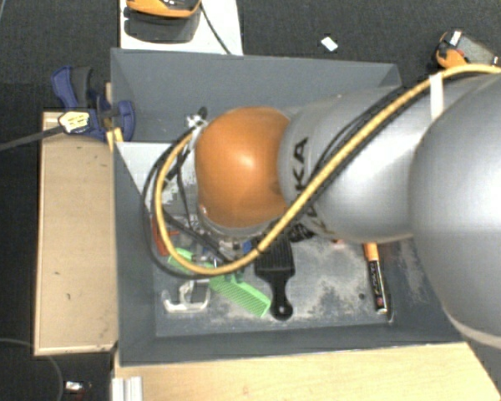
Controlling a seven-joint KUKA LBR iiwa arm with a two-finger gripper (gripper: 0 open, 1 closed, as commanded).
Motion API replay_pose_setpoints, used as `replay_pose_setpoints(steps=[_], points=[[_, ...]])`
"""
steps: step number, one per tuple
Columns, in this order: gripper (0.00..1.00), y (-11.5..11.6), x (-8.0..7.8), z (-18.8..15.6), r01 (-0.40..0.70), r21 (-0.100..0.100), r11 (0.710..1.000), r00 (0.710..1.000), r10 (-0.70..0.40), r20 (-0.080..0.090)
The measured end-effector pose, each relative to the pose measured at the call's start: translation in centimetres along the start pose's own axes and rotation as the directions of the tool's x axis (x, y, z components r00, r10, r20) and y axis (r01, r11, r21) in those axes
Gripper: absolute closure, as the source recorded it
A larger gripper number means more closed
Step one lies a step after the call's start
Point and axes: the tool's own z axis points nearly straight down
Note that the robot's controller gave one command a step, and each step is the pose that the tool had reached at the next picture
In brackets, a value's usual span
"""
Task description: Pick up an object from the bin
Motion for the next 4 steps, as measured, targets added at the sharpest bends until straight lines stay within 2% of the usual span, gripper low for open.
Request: replay_pose_setpoints(steps=[1,2,3,4], points=[[0.0,-0.1,-0.2,-0.3,-0.005,-0.002,1.0,1.0,0.005,0.006],[0.0,0.6,-4.2,5.7,-0.184,-0.007,0.983,0.983,0.184,0.011],[0.0,0.5,-3.8,10.1,-0.289,-0.007,0.957,0.957,0.289,0.009],[0.0,-6.1,-5.7,10.0,-0.323,-0.007,0.946,0.946,0.323,0.009]])
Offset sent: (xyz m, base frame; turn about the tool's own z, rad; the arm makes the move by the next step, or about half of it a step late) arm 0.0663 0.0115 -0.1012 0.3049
